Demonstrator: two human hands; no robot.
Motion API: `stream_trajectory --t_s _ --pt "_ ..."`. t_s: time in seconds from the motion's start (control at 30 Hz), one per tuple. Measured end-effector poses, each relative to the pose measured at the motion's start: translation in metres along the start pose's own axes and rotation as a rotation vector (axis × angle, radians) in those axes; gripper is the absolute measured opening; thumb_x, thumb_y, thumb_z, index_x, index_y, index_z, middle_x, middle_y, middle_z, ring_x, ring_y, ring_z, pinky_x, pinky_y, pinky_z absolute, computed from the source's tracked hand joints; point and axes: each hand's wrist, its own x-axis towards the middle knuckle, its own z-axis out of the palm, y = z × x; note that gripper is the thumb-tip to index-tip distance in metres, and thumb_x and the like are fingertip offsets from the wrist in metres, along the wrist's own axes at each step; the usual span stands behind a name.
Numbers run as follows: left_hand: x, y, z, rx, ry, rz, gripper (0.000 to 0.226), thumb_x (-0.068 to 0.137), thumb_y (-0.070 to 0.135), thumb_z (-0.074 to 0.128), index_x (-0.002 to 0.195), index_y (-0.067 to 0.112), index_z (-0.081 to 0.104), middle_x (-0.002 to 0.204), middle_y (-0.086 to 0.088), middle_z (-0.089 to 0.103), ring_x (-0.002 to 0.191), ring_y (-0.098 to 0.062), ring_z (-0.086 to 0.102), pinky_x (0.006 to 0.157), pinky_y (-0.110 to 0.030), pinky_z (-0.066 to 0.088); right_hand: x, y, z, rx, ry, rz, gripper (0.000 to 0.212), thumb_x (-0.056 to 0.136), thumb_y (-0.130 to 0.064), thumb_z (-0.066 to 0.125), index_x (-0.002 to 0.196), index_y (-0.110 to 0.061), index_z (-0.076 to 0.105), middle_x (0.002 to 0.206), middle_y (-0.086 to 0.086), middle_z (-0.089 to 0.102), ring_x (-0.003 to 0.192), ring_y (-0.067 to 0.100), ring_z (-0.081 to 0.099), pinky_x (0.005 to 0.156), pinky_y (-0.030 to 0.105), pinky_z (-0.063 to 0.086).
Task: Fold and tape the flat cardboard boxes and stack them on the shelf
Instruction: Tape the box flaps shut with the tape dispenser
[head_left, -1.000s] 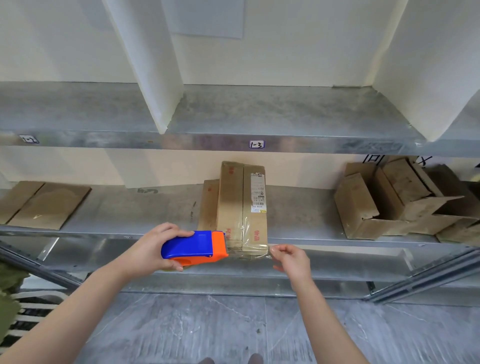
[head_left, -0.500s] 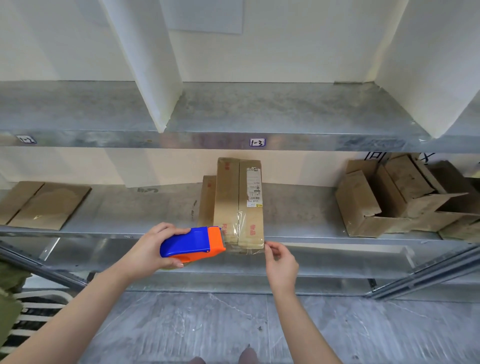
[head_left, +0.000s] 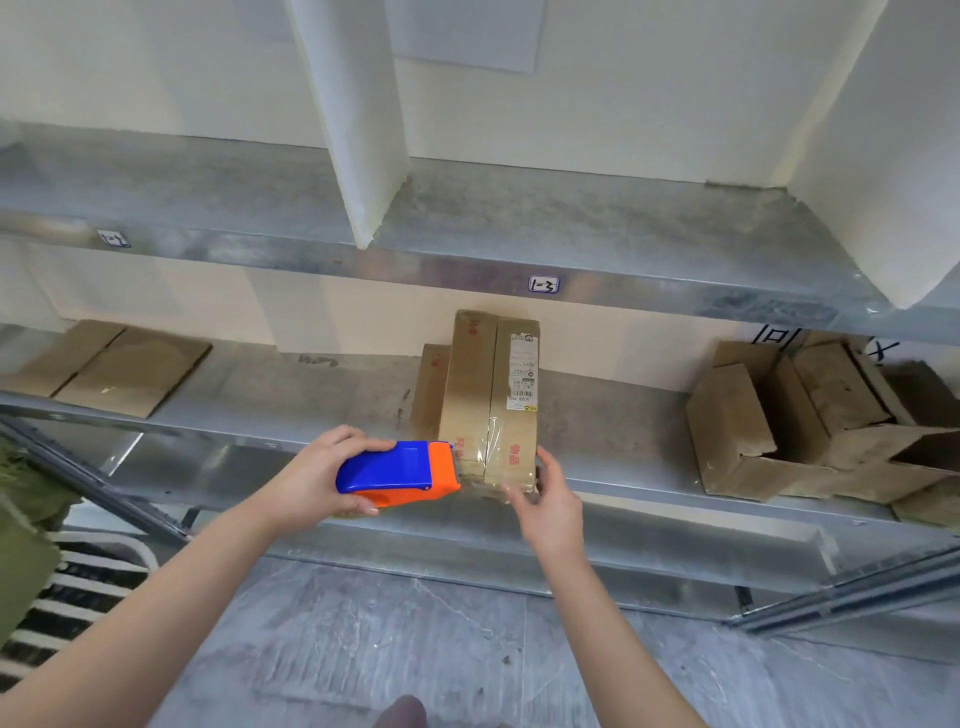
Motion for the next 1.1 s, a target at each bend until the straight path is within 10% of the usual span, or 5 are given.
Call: stream_trajectory --t_s 0.2,0.3,0.57,0.83,1.1 --pt "-0.001 -0.012 0.000 -0.011 -0.007 0.007 0.077 0.062 0.031 0.089 0.124 0.052 0.049 0.118 0.024 0.048 0.113 0.006 0.045 0.094 -0.009 0.032 0.002 0.006 0.005 -0.091 -0.007 -0.078 0.070 0.090 -0.024 0.068 0.143 -0.053 0.032 0.126 -0.013 0.062 0.065 -0.001 0.045 0.087 0.025 0.050" --pt "0.004 -0.021 -0.008 0.002 -0.048 0.044 0.077 0.061 0.035 0.089 0.122 0.057 0.046 0.118 0.025 0.051 0.113 0.006 0.046 0.095 -0.011 0.033 0.006 0.004 0.006 -0.059 -0.006 -0.068 0.065 0.087 -0.023 0.072 0.140 -0.047 0.043 0.138 -0.014 0.056 0.062 -0.008 0.051 0.078 0.004 0.041" --pt "0.017 -0.056 -0.041 0.056 -0.098 0.214 0.082 0.057 0.047 0.088 0.125 0.057 0.045 0.111 0.028 0.044 0.109 0.002 0.045 0.094 -0.010 0.032 0.013 0.000 0.019 -0.048 0.036 0.003 0.065 0.084 -0.026 0.075 0.139 -0.047 0.047 0.104 -0.029 0.059 0.059 -0.007 0.045 0.072 0.001 0.036" --pt "0.022 -0.091 -0.077 0.183 -0.097 0.350 0.079 0.056 0.035 0.091 0.128 0.028 0.059 0.112 0.007 0.050 0.102 -0.013 0.048 0.095 -0.013 0.030 0.016 0.002 0.031 -0.023 0.091 0.065 0.067 0.083 -0.031 0.075 0.120 -0.075 0.040 0.101 -0.026 0.069 0.071 0.009 0.042 0.097 0.040 0.052" --pt "0.028 -0.102 -0.054 0.287 -0.094 0.357 0.078 0.062 0.026 0.090 0.132 0.031 0.057 0.114 -0.001 0.051 0.099 -0.019 0.047 0.089 -0.028 0.040 0.016 0.002 0.032 0.011 0.084 0.091 0.070 0.084 -0.021 0.075 0.117 -0.074 0.044 0.068 -0.029 0.058 0.065 0.004 0.039 0.089 0.046 0.056"
